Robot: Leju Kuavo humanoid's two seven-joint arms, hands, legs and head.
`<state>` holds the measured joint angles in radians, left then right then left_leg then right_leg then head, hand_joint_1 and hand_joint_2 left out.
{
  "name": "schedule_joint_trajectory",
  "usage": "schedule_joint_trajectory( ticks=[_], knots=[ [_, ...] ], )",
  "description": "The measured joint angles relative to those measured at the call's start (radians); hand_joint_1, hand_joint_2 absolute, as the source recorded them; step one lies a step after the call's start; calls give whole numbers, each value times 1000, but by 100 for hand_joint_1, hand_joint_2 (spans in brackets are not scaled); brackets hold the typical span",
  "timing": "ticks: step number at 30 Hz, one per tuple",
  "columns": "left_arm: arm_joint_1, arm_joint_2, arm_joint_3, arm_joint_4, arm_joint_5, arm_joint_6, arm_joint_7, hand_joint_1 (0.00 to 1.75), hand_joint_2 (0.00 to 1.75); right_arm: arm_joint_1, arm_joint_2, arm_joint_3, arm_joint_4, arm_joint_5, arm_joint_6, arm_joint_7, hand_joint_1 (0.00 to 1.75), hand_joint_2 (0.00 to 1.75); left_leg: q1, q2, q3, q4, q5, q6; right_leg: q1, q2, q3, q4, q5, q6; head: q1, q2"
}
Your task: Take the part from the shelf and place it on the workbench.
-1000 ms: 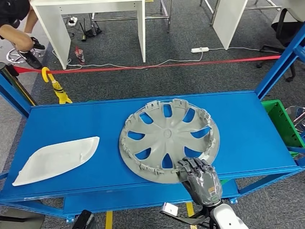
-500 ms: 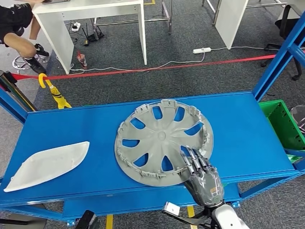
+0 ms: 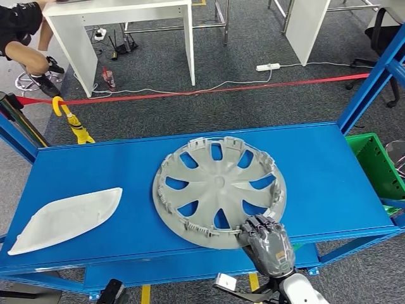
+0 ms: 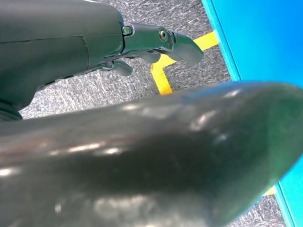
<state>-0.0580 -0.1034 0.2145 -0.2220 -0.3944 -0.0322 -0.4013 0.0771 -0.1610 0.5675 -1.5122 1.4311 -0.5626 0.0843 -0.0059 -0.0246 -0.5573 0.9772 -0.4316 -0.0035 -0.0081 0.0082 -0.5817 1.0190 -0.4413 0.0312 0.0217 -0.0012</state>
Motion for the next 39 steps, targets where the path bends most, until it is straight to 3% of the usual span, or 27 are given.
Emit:
schedule_joint_trajectory(
  ticks=[12, 20, 27, 33, 39],
  knots=[
    [1, 0, 7, 0, -9, 5, 0, 0, 0, 15, 1, 2, -43, 131, -100, 43, 175, 175, 0, 0, 0, 0, -1, 1, 0, 0, 0, -1, 0, 1, 0, 0],
    [2, -1, 10, 0, -10, 6, 0, 0, 0, 16, 7, -10, -122, 140, -106, 12, 175, 175, 0, 0, 0, 0, -1, 1, 0, 0, 0, -1, 0, 1, 0, 0],
    [5, -1, 15, 0, -11, 7, 0, 0, 0, 44, 67, -101, -237, 140, -107, -169, 175, 175, 0, 0, -1, 0, -1, 1, -1, 0, 0, -1, 0, 1, 0, 0],
    [6, -5, 21, 0, -11, 8, 0, 0, 0, 52, 109, -152, -300, 141, -110, -208, 175, 175, 0, 0, -1, 0, -1, 1, -1, 0, 0, -1, 0, 1, 0, 0],
    [9, -7, 29, 0, -13, 10, -6, 0, 0, 73, 173, -204, -369, 141, -110, -300, 175, 175, 0, 0, -1, 0, -1, 1, -1, 0, 0, -1, 0, 1, 0, 0]
  ],
)
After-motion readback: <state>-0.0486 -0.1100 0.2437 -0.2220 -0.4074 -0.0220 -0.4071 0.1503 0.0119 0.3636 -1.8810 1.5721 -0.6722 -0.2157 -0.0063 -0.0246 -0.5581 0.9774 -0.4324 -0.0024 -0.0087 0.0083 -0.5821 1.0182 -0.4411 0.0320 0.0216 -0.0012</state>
